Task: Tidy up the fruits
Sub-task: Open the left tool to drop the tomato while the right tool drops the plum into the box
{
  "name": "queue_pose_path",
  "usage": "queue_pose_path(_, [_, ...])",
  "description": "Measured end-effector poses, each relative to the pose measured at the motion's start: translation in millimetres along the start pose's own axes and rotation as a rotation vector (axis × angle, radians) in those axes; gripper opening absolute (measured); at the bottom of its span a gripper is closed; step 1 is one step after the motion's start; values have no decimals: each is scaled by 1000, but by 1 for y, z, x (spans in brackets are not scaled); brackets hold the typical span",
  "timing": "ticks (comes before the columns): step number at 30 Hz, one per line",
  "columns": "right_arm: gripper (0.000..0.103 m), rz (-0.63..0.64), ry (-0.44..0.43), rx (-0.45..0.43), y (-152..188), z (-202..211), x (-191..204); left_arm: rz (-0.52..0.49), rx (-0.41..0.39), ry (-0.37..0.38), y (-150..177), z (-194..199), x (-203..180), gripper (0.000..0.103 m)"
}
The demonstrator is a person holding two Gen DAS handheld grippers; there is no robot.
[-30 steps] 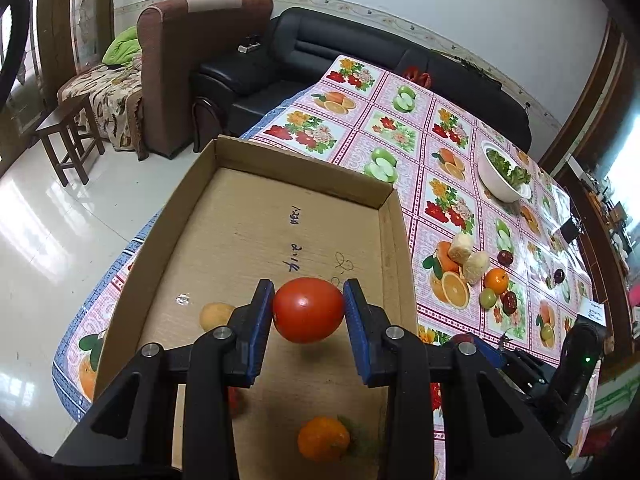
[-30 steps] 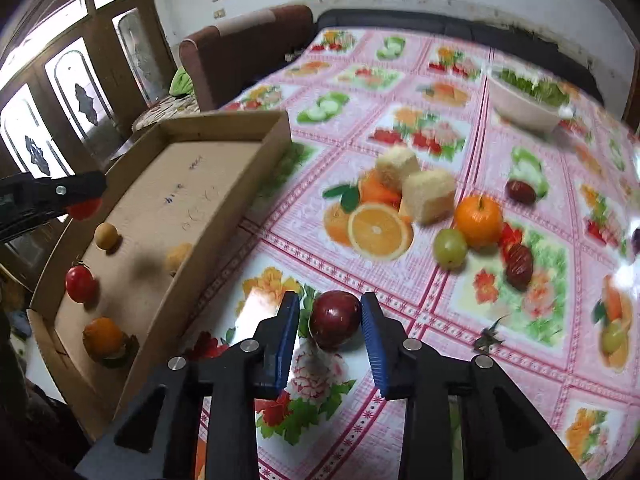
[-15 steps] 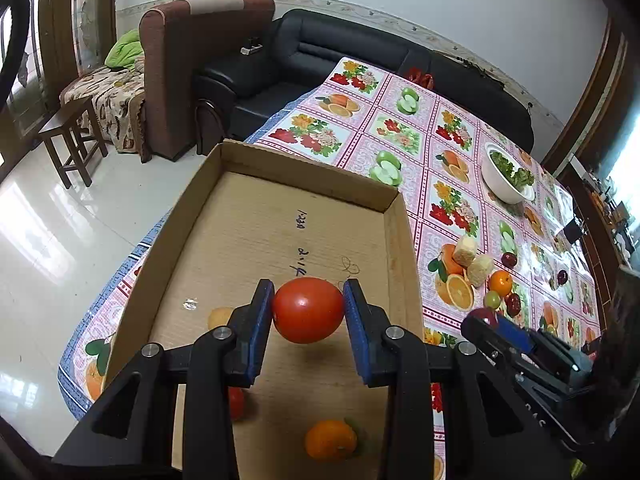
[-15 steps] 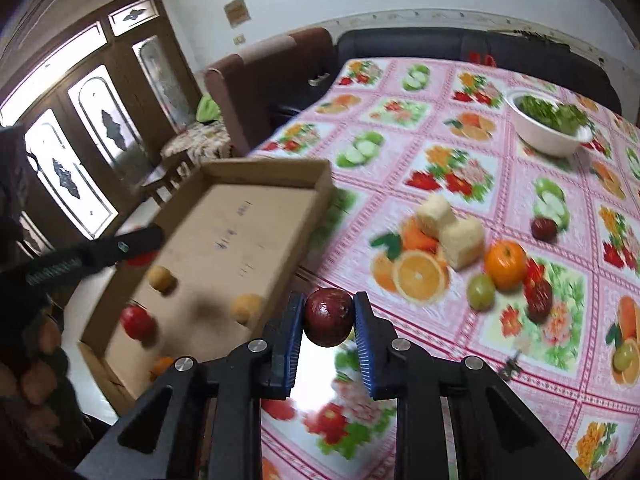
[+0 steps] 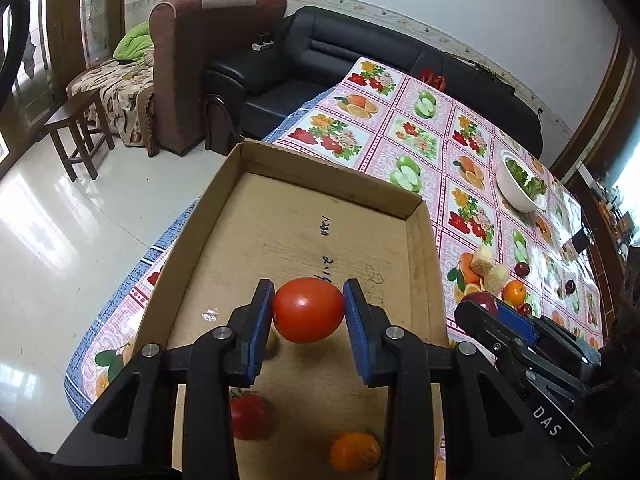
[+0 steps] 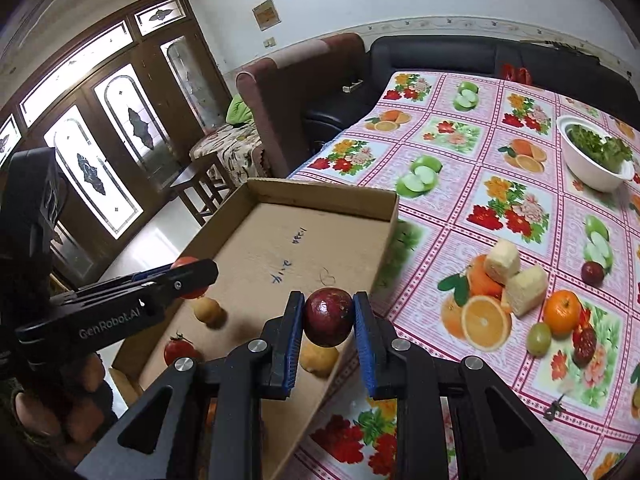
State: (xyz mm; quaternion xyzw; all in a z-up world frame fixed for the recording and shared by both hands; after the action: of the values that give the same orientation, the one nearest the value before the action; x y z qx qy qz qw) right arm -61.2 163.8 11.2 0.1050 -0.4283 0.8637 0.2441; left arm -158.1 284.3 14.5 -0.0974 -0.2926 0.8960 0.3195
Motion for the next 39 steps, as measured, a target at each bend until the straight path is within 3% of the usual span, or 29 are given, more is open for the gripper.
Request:
queue_pose_path(17, [24, 57, -42, 142, -7, -70, 13, -15, 116, -55, -17, -54, -8, 33])
queue_pose_path(29, [31, 49, -45, 178, 1, -82, 5, 12, 197, -73, -12, -67, -4, 34])
queue_pose_path(33, [38, 53, -48, 166, 2, -75, 7, 25, 180, -83, -11, -56, -1, 34])
queue_pose_path(39, [39, 53, -50, 116, 4, -45, 10, 32, 92, -96, -10, -23, 1, 39])
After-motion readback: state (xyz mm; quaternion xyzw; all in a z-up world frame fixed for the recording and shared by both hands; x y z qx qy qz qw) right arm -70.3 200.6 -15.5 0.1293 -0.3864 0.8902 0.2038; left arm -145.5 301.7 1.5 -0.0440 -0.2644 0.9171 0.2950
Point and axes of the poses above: each gripper's, at about its wrist camera, not at the fingertips, and z roughly against the way its jaws point, x to its left, y to its underside, the point moved 2 cm from there along -z, roughly the way its jaws point, and after that the axes turned 14 degrees about -y, right-handed, at the moved point
